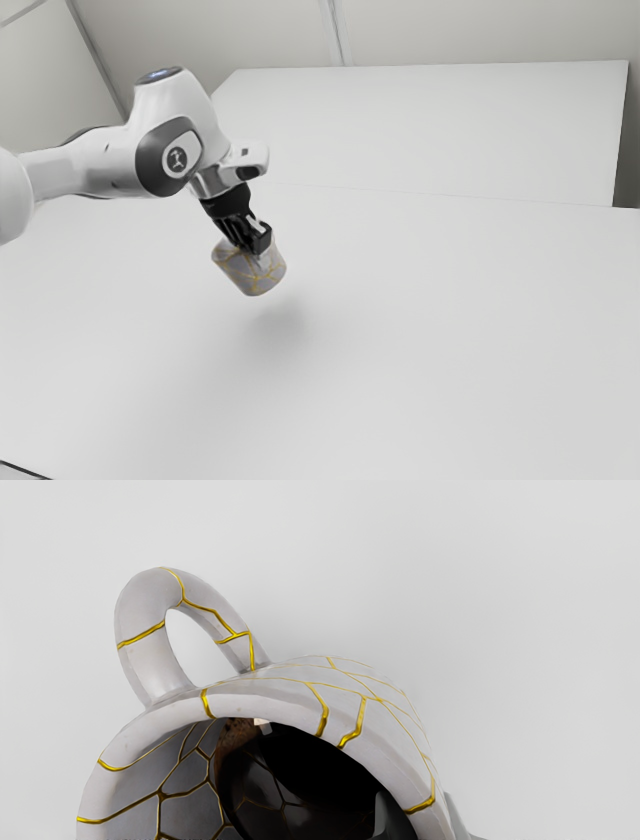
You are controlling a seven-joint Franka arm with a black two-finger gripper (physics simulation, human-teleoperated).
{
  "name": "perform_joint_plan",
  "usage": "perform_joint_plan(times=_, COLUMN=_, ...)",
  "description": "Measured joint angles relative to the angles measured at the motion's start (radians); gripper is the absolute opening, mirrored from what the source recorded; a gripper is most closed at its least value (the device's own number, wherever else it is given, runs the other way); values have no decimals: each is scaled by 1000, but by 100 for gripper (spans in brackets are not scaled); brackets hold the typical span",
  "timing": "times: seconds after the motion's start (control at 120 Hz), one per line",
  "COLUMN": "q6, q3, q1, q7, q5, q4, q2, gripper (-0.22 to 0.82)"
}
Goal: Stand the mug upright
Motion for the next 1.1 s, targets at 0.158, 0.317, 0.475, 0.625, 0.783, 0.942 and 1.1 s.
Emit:
perform_joint_plan(times=0.158, q6=46, q3=-18, q1=-12, q7=-98, q5=135, q4=-76, q2=-40, gripper=-18)
perform_joint_plan(times=0.317, q6=132, q3=-25, q1=-19, q7=-189, q5=257, q4=-149, q2=-46, gripper=-18)
perform_joint_plan(times=0.475, q6=218, q3=-25, q1=-16, q7=-265, q5=332, q4=-216, q2=-45, gripper=-18)
perform_joint_plan(times=0.625, q6=290, q3=-25, q1=-9, q7=-331, q5=405, q4=-268, q2=-42, gripper=-18)
perform_joint_plan(times=0.783, q6=347, q3=-25, q1=-9, q7=-396, q5=464, q4=-291, q2=-20, gripper=-18)
perform_joint_plan(times=0.942, q6=377, q3=-25, q1=-9, q7=-451, q5=481, q4=-303, q2=6, gripper=-18)
perform_joint_plan(times=1.1, q6=392, q3=-25, q1=-10, q7=-493, q5=486, q4=-303, q2=34, gripper=-18)
